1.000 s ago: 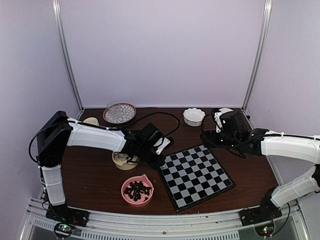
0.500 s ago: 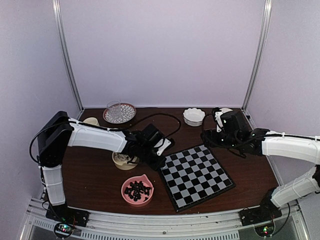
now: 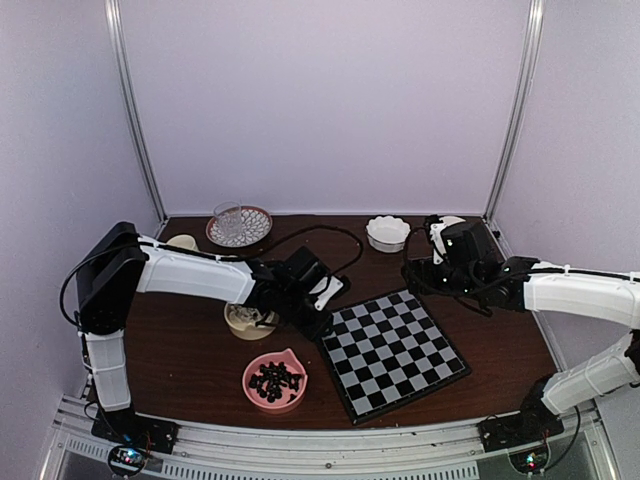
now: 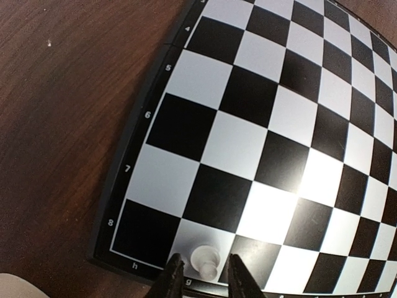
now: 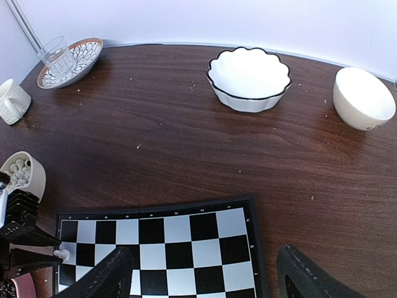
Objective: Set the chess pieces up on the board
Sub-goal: Place the pawn at h2, then pick up the rook from the storage box.
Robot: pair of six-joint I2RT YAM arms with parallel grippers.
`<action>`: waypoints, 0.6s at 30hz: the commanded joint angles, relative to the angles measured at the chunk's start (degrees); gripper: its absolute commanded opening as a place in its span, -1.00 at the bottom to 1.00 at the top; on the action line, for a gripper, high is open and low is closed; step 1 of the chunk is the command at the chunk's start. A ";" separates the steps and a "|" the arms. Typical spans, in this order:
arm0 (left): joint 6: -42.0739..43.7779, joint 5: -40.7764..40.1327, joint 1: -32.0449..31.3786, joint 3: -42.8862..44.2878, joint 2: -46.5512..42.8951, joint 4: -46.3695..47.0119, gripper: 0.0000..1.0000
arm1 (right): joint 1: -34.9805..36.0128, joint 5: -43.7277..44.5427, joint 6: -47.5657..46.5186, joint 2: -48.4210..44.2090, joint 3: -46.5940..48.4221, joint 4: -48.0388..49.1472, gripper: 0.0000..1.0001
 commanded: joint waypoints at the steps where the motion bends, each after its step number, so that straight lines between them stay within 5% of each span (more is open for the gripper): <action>1: 0.37 -1.06 -0.27 0.84 -1.47 -0.54 -0.45 | 0.38 1.03 0.03 -1.17 -0.49 0.28 0.65; 18: 1.08 -12.97 2.61 -12.73 -25.26 1.24 -0.10 | 0.38 1.05 0.07 -2.11 -1.28 1.06 0.66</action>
